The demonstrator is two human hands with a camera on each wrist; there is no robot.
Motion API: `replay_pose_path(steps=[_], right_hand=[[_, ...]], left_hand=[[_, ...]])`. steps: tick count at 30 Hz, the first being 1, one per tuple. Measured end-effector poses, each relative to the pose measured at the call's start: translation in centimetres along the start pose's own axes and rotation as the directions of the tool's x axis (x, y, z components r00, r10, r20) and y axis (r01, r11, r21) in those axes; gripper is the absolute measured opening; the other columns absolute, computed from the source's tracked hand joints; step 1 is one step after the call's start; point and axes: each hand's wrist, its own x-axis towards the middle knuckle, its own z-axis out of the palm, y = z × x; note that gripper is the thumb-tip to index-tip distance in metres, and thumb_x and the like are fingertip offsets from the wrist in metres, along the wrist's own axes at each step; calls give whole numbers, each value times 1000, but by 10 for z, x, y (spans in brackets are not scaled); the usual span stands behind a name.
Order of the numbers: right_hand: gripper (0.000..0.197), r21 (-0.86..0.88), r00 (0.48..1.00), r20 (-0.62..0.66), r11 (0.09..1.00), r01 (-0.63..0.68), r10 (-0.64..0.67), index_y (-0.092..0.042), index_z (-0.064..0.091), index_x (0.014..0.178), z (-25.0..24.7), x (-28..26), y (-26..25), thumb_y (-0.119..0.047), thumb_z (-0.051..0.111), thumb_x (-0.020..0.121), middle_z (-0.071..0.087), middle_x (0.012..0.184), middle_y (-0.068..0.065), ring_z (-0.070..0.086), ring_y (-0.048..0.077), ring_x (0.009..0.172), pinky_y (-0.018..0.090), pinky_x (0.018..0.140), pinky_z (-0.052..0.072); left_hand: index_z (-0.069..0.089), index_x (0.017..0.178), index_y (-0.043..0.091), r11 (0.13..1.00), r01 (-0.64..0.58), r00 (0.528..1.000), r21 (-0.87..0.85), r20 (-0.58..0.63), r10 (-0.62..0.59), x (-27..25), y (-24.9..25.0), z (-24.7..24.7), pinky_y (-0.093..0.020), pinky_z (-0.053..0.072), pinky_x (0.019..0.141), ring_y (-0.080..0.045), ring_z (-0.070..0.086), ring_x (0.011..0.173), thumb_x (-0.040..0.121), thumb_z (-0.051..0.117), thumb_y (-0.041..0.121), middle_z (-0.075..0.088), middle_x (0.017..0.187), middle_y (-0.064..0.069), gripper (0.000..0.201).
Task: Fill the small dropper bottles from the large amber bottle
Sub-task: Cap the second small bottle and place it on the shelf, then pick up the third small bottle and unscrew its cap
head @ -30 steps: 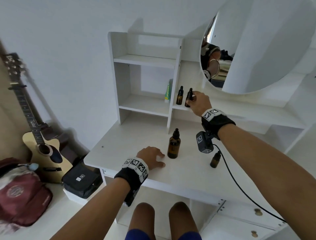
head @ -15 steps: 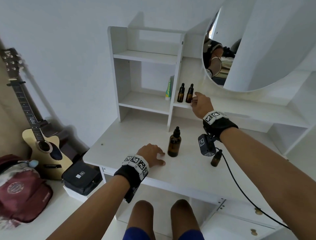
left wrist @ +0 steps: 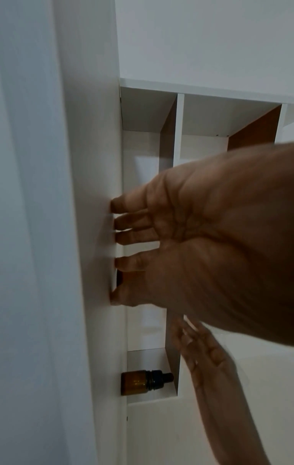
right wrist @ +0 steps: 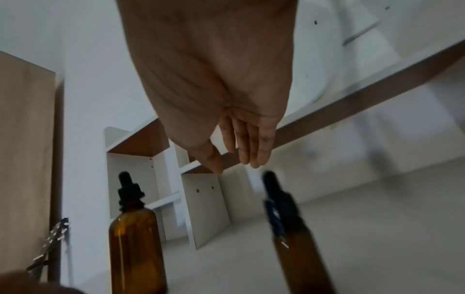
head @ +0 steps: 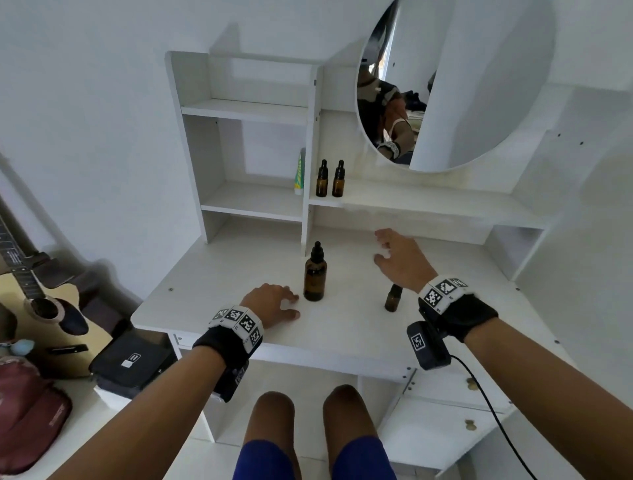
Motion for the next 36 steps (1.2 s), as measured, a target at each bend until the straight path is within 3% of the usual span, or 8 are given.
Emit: replay_pose_path(steps=[6, 10, 14, 17, 25, 30, 33, 36], right_hand=[[65, -48, 977, 94, 981, -190, 194, -11, 45, 142, 10, -30, 32, -32, 72, 87, 55, 138, 9, 55, 24, 124, 32, 101, 45], [48, -70, 958, 83, 960, -270, 275, -14, 56, 127, 18, -39, 43, -28, 75, 84, 62, 119, 9, 63, 25, 104, 28, 85, 50], [21, -80, 967, 54, 966, -246, 250, -10, 67, 102, 20, -40, 44, -20, 74, 85, 66, 105, 8, 62, 20, 90, 21, 72, 43], [18, -36, 973, 60, 974, -223, 225, -12, 67, 97, 22, -37, 31, -22, 74, 85, 67, 99, 5, 63, 19, 88, 22, 70, 44], [19, 41, 973, 230, 999, 3, -12, -15, 67, 99, 61, -46, -43, -26, 73, 85, 63, 97, 1, 60, 18, 89, 30, 80, 52], [24, 36, 948, 314, 998, 49, -58, -20, 65, 104, 78, -53, -56, -31, 73, 84, 62, 103, 3, 59, 20, 95, 31, 83, 52], [32, 31, 944, 326, 999, 37, -45, -22, 62, 111, 80, -55, -55, -34, 73, 84, 61, 108, 5, 57, 20, 98, 30, 83, 50], [48, 38, 944, 326, 998, 50, -59, -21, 58, 123, 72, -55, -56, -43, 72, 83, 62, 114, 3, 60, 18, 101, 30, 86, 52]], left_hand=[[48, 141, 30, 1000, -2, 1000, -3, 12, 2, 0, 1, -1, -32, 26, 115, -18, 36, 140, 92, 58, 48, 36, 155, 4, 53], [48, 142, 30, 1000, -3, 1000, 9, 15, 3, -1, 2, -1, -32, 26, 115, -18, 37, 140, 93, 57, 48, 37, 155, 4, 53], [48, 142, 31, 1000, -7, 1000, 15, 13, 6, -1, 2, -1, -34, 28, 115, -19, 38, 139, 93, 57, 48, 37, 155, 5, 53], [49, 141, 31, 1000, -2, 1000, 11, 15, 2, -1, 2, -1, -35, 28, 115, -19, 38, 139, 93, 57, 48, 37, 155, 5, 52], [47, 142, 32, 999, 4, 1000, -38, 1, -4, -2, -1, 3, -35, 28, 115, -18, 36, 141, 92, 58, 48, 33, 157, 7, 53], [45, 144, 30, 999, 3, 1000, -49, -8, -3, -3, -2, 8, -35, 27, 115, -19, 35, 142, 93, 57, 45, 30, 158, 7, 54], [54, 135, 27, 992, -13, 998, -123, -68, 5, -2, -3, 9, -34, 36, 109, -19, 46, 132, 88, 67, 39, 46, 148, 3, 50], [62, 127, 23, 968, -86, 992, -234, -105, 63, -1, 1, 9, -22, 43, 94, -13, 55, 114, 77, 80, 31, 60, 130, 2, 54]])
